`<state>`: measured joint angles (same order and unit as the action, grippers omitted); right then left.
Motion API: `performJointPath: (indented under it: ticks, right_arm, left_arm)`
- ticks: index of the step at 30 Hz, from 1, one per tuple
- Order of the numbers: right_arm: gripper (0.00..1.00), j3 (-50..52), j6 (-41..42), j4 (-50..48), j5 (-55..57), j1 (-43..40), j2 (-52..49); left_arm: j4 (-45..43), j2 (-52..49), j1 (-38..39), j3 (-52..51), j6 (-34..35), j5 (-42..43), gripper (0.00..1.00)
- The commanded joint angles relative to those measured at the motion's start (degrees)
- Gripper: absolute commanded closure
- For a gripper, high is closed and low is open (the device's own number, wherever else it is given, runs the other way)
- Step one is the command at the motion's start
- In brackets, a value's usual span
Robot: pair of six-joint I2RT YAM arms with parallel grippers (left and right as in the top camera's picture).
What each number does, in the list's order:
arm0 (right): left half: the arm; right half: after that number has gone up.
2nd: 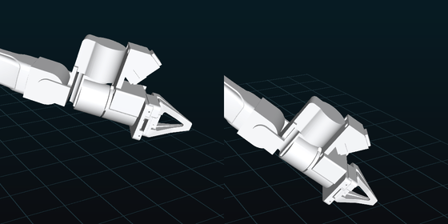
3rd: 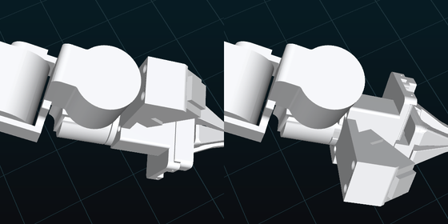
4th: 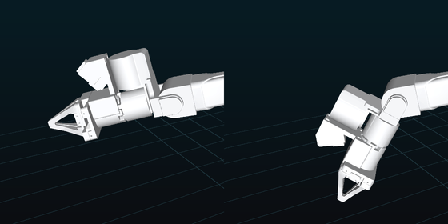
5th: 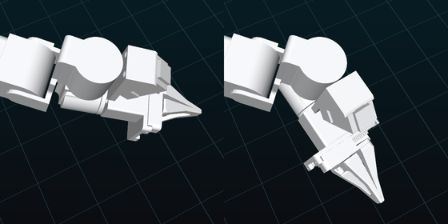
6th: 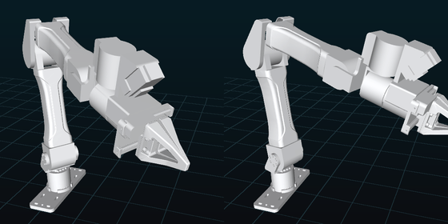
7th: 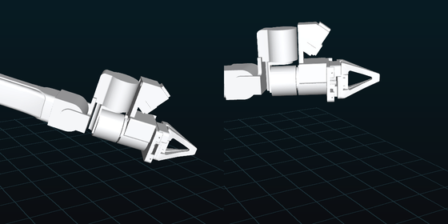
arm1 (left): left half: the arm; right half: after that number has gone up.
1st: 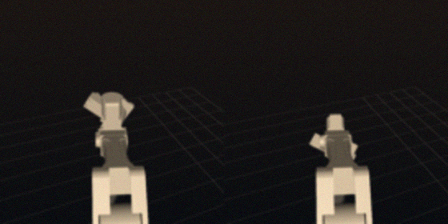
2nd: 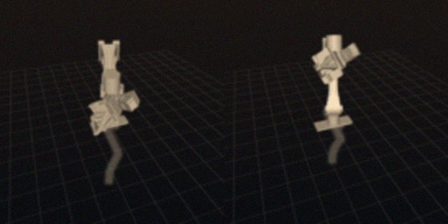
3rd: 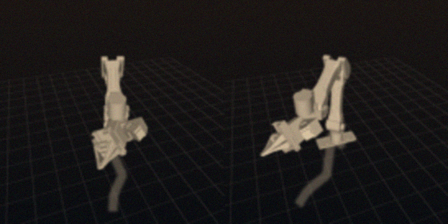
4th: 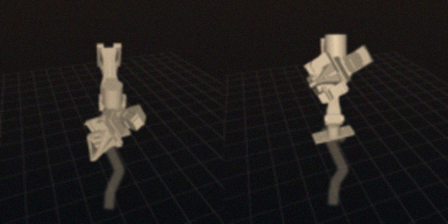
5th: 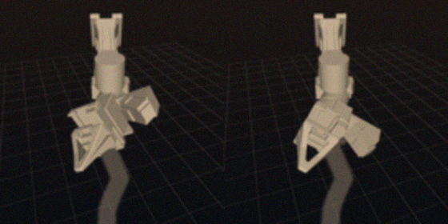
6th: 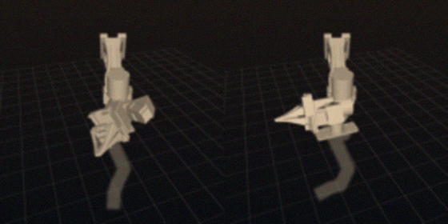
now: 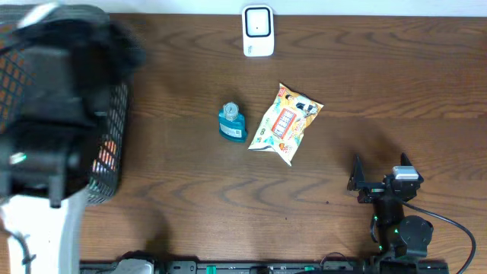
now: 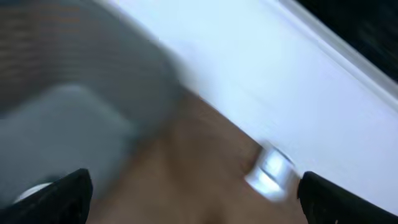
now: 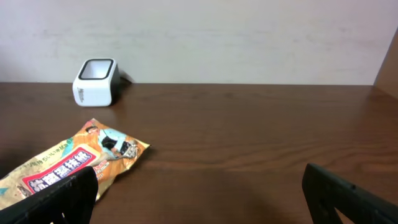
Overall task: Scan the item barcode
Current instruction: 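Reach the left gripper into the basket and grasp the small orange box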
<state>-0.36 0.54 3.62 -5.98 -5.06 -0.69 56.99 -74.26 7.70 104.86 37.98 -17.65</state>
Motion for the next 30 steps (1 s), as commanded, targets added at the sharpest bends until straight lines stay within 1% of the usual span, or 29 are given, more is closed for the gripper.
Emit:
performJointPath:
  ticks: [1,2,5,7,9,11,13,17,22,26,28,29,30]
  right_arm:
    - [0.01,0.04,-0.83,0.20,0.00,0.24,0.31]
    - [0.01,0.04,-0.83,0.20,0.00,0.24,0.31]
    - [0.01,0.04,-0.83,0.22,0.00,0.24,0.31]
    - [0.01,0.04,-0.83,0.20,0.00,0.24,0.31]
    - [0.01,0.04,-0.83,0.20,0.00,0.24,0.31]
    - [0.01,0.04,-0.83,0.20,0.00,0.24,0.31]
    - [0.01,0.04,-0.83,0.20,0.00,0.24,0.31]
    - [0.01,0.04,-0.83,0.20,0.00,0.24,0.31]
    - [0.01,0.04,-0.83,0.20,0.00,0.24,0.31]
    - [0.01,0.04,-0.83,0.20,0.00,0.24,0.31]
    - [0.01,0.04,-0.85,0.20,0.00,0.24,0.31]
    - [0.01,0.04,-0.83,0.20,0.00,0.24,0.31]
    - [0.01,0.04,-0.83,0.20,0.00,0.24,0.31]
  left_arm:
    - [7.17,-0.09,-13.66,0.37,11.76,-0.83,0.02]
    - [11.80,-1.31,-20.55,0.37,16.57,0.20,0.02]
    - [16.31,-4.72,-29.35,0.35,19.04,6.75,0.02]
    - [19.21,-7.45,-33.31,0.24,21.55,11.52,0.02]
    - [22.88,-11.13,-36.89,-0.20,25.83,15.23,0.02]
    - [24.85,-14.80,-39.08,-1.03,27.23,18.38,0.03]
    - [26.01,-18.38,-39.98,-1.92,27.28,20.24,0.02]
    - [28.41,-25.79,-39.91,-3.58,27.26,20.68,0.03]
    - [27.74,-32.13,-39.60,-8.52,27.04,21.31,0.02]
    - [22.32,-32.74,-39.60,-14.71,25.73,21.55,0.02]
    - [18.01,-32.74,-39.60,-18.21,23.28,23.26,0.02]
    - [13.49,-32.74,-39.50,-21.33,20.35,25.83,0.02]
    - [11.91,-32.74,-39.50,-22.49,19.65,26.64,0.02]
